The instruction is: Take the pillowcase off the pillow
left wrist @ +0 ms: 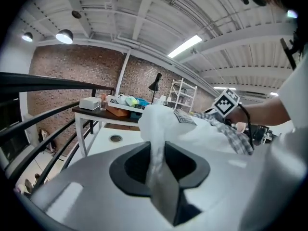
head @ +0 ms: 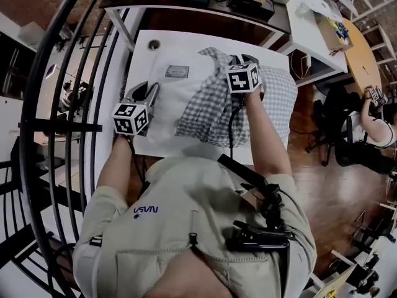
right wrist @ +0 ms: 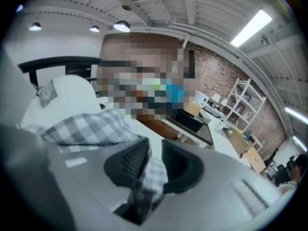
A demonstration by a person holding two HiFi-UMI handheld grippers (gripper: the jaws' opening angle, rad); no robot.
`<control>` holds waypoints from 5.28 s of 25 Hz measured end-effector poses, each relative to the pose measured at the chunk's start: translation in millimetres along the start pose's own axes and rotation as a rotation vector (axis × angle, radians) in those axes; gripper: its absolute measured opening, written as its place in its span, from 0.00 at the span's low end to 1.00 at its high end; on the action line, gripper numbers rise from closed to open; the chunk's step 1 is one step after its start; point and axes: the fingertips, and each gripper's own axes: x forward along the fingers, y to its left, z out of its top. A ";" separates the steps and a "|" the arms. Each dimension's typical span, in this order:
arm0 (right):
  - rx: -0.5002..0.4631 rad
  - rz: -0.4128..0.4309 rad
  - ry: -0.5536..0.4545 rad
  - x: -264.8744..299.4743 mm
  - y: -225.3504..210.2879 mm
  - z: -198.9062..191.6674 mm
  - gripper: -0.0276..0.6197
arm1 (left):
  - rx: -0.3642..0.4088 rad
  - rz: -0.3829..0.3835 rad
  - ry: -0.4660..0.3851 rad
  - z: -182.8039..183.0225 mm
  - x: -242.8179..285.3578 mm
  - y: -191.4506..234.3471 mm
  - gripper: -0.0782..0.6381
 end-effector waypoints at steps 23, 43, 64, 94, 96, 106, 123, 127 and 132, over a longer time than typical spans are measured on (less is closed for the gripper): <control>0.072 0.250 0.082 -176.8 212.2 -137.5 0.36 | 0.323 -0.119 0.270 -113.0 -55.8 -87.1 0.52; 0.080 -0.149 0.222 -188.0 53.3 -249.7 0.06 | 0.108 0.050 0.145 -68.9 -68.2 -39.5 0.13; 0.204 0.083 -0.155 -198.6 42.9 -60.7 0.25 | 0.207 -0.096 -0.116 37.9 -77.6 -62.3 0.42; -0.157 0.186 0.131 -7.3 33.9 6.7 0.06 | 0.303 -0.168 0.144 47.1 28.7 -105.4 0.13; -0.157 0.069 0.114 -23.3 -9.3 1.9 0.06 | 0.273 -0.193 0.073 70.1 3.8 -106.9 0.13; 0.051 -0.168 0.193 -38.8 -114.0 -98.0 0.06 | 0.083 -0.126 0.079 48.9 19.4 -54.4 0.13; 0.321 -0.086 -0.128 -133.6 -28.0 -77.3 0.28 | 0.286 -0.241 -0.031 60.5 3.0 -104.1 0.45; 0.365 -0.044 -0.086 -182.2 50.0 -107.4 0.30 | 0.314 -0.333 0.049 3.0 -28.9 -135.7 0.48; 0.390 0.007 0.011 -201.2 131.7 -144.8 0.33 | 0.403 -0.367 0.193 -63.2 -39.2 -148.9 0.51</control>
